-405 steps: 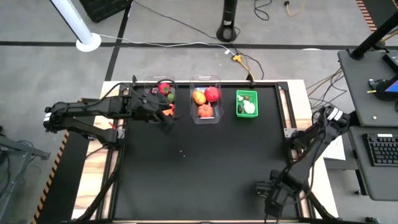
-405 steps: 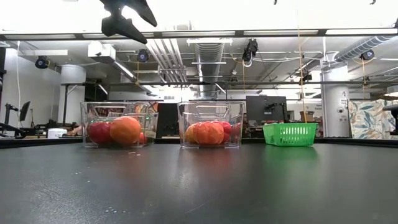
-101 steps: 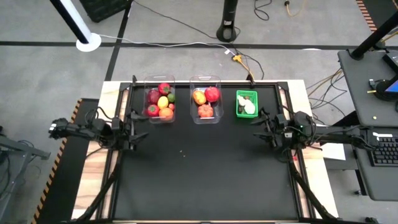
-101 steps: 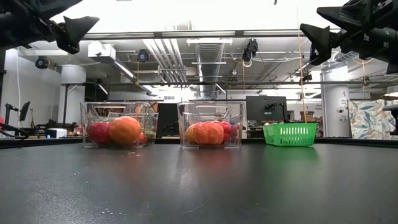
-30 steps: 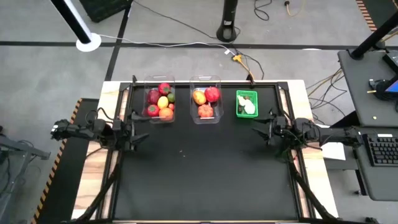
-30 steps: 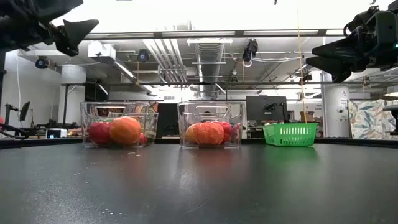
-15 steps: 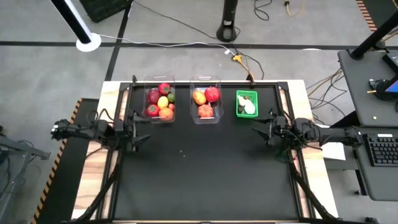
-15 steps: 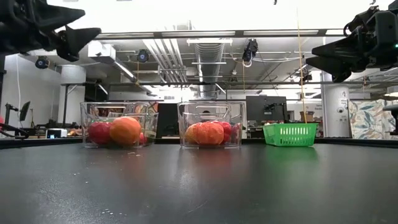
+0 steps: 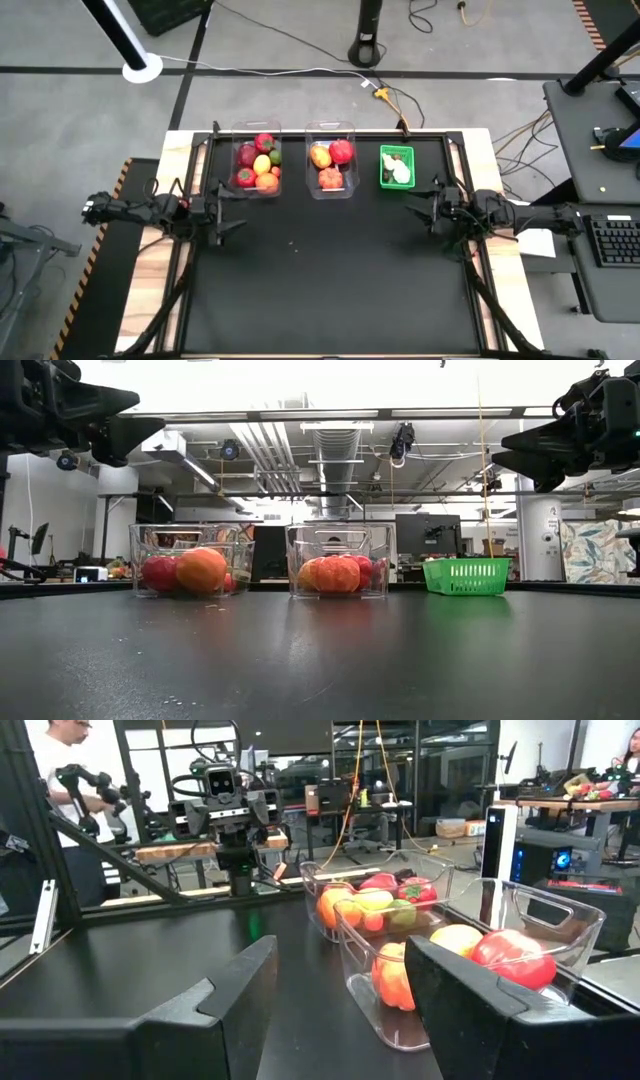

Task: Sort produce into baskets
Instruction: Return to Home Position

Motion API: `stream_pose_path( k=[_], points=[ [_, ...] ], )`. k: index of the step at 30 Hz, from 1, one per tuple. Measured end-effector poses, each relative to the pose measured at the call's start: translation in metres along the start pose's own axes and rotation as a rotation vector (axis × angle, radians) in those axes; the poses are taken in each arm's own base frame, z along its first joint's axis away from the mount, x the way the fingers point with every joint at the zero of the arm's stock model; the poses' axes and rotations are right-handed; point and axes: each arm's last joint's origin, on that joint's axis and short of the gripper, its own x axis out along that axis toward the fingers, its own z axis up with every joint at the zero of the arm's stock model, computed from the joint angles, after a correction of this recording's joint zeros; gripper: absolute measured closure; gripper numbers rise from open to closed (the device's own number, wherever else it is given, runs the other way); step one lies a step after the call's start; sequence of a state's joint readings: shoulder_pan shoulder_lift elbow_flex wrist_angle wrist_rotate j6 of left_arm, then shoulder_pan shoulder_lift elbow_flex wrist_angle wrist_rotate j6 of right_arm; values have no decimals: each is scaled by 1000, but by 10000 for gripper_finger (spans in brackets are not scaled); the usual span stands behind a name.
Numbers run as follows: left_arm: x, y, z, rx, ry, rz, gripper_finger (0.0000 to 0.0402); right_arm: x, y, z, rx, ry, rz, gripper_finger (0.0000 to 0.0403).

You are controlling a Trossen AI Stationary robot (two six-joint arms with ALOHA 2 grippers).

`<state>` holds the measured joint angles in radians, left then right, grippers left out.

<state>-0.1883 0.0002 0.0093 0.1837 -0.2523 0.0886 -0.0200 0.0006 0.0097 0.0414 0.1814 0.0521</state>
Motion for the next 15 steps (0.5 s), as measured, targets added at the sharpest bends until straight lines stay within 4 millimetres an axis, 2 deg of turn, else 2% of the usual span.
stream_pose_path(
  k=[15],
  points=[
    [0,0,-1,2,7,-1,109,0,0,0,0,0,0,190]
  ],
)
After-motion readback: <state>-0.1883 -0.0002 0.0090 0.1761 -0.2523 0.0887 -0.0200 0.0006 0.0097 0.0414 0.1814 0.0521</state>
